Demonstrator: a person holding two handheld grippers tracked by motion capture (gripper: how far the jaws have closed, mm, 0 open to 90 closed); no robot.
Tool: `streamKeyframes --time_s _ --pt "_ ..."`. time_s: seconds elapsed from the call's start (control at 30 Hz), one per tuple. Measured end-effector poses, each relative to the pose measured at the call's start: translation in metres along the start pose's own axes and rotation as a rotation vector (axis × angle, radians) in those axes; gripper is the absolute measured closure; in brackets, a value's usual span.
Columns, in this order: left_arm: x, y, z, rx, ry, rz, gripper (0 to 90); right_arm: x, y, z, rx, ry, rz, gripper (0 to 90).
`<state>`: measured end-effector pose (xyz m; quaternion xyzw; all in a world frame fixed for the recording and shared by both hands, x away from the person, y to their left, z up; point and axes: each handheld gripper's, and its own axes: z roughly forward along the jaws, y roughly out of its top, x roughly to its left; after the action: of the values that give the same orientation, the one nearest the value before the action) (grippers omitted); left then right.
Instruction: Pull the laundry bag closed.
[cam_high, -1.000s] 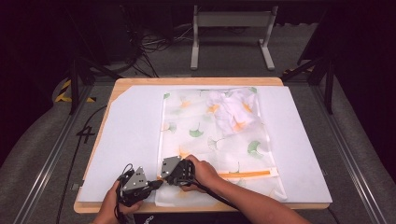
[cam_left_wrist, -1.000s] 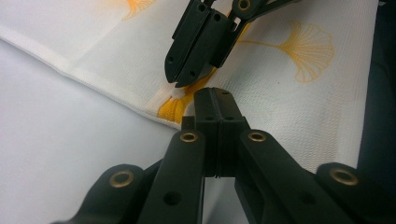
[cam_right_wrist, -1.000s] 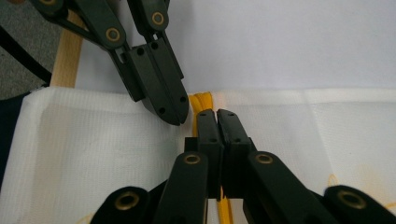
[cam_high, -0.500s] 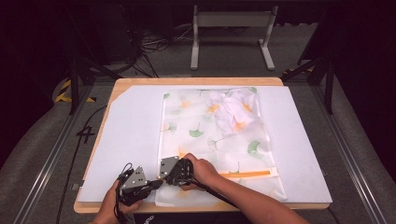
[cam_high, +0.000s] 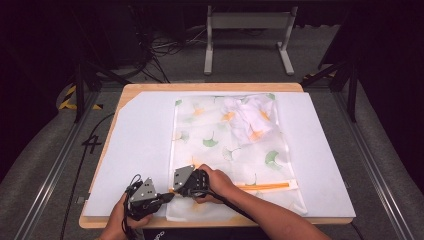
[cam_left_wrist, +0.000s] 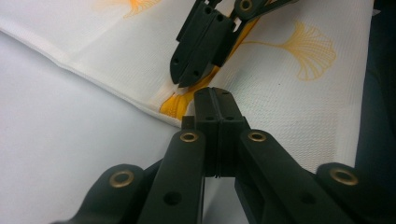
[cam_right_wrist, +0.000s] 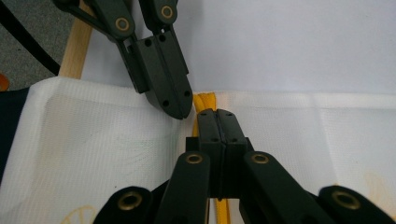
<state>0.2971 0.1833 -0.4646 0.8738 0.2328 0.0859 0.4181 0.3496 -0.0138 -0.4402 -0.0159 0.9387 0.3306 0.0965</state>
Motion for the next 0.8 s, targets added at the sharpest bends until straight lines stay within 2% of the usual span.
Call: streamKeyframes --time_s 0.13,0.33,0.43,0.57,0.8 --pt "0.000 0.000 -0.001 -0.002 0.001 0.003 90.0 0.002 -0.002 -0.003 -0.001 -0.009 -0.006 90.0" --pt "0.000 -0.001 -0.001 -0.007 -0.004 -0.019 90.0 0.004 -0.006 -0.005 -0.012 -0.014 0.005 90.0" --pt "0.001 -0.002 -0.002 -0.009 -0.006 -0.029 90.0 0.006 -0.006 -0.006 -0.007 -0.031 -0.013 90.0" --pt "0.001 -0.002 -0.002 -0.013 -0.006 -0.032 90.0 0.006 -0.009 -0.009 -0.010 -0.028 0.000 90.0" --pt "0.001 -0.002 -0.002 -0.012 -0.004 -0.028 90.0 0.006 -0.012 -0.014 -0.005 -0.037 -0.007 90.0"
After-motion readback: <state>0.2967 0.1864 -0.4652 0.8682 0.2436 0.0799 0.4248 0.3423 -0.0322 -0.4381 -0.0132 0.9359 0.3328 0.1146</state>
